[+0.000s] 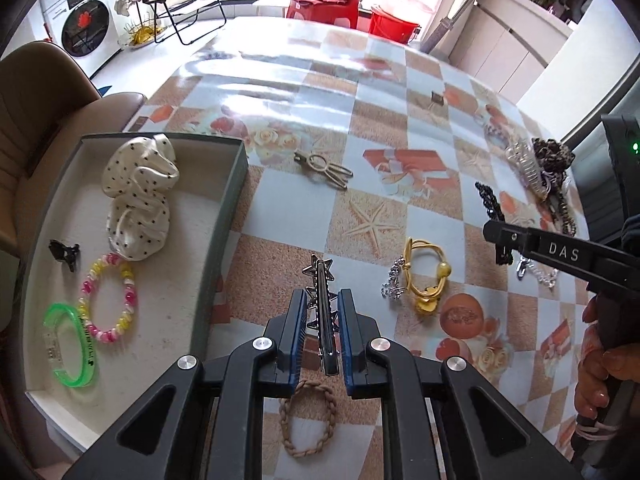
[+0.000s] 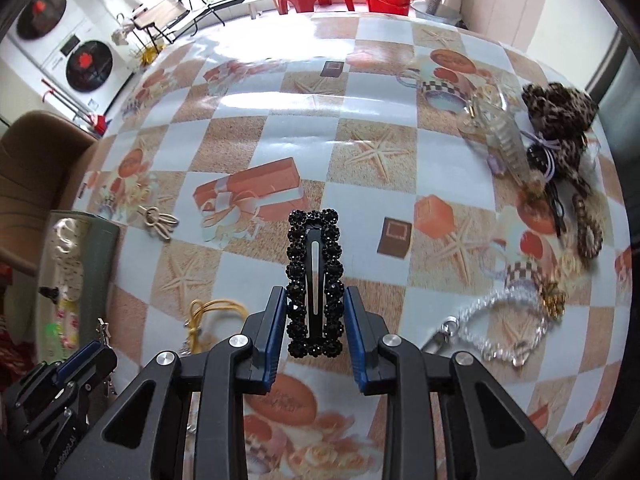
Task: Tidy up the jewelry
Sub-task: 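Carry both clips over the white tray and open both tools to release them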
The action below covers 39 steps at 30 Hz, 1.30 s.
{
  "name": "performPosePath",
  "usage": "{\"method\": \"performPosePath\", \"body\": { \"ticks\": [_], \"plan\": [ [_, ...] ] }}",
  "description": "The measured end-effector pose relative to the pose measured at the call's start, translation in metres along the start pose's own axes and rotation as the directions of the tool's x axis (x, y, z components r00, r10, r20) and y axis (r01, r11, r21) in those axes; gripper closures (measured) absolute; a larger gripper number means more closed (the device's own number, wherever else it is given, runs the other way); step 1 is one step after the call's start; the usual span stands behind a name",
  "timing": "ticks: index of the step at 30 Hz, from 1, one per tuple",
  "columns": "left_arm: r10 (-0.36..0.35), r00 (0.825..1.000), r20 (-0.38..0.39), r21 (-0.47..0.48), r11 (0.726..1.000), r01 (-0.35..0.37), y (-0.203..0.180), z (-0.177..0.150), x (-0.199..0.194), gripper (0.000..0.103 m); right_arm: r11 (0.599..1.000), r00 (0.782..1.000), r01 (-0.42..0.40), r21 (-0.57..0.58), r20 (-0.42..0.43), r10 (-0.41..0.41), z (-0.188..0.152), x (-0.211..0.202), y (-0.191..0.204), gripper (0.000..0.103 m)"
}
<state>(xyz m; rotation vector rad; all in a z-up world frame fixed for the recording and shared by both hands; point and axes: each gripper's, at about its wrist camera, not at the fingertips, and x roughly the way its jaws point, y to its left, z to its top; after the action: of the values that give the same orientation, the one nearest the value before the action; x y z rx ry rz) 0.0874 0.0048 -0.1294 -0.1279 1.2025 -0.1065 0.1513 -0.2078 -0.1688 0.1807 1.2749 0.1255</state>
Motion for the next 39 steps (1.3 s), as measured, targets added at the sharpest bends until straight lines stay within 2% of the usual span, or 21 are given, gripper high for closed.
{"method": "performPosePath", "body": {
  "ticks": [12,19,27,33,39],
  "plan": [
    [0.002,0.999,0.043,-0.033,0.999,0.0,0.03,-0.017,-0.035,0.084,0.998,0.998,-0.067,-0.02,0.022,0.067,-0.013,-0.027,0.04,0.072],
    [0.03,0.998,0.063,-0.085,0.996,-0.025,0.066,-0.028,-0.051,0.084,0.989,0.993,-0.115,-0.096,0.014,0.117,-0.018,-0.033,0.092,0.072],
    [0.088,0.994,0.07,-0.168,0.983,-0.075,0.124,-0.039,-0.061,0.084,0.967,0.986,-0.166,-0.192,-0.015,0.166,-0.023,-0.025,0.159,0.072],
    [0.122,0.989,0.086,-0.204,0.974,-0.103,0.162,-0.031,-0.06,0.084,0.948,0.979,-0.202,-0.245,-0.045,0.197,-0.024,-0.013,0.207,0.072],
    [0.138,0.985,0.107,-0.204,0.972,-0.114,0.189,-0.003,-0.051,0.084,0.94,0.978,-0.208,-0.269,-0.065,0.198,-0.019,0.003,0.24,0.072]
  ]
}}
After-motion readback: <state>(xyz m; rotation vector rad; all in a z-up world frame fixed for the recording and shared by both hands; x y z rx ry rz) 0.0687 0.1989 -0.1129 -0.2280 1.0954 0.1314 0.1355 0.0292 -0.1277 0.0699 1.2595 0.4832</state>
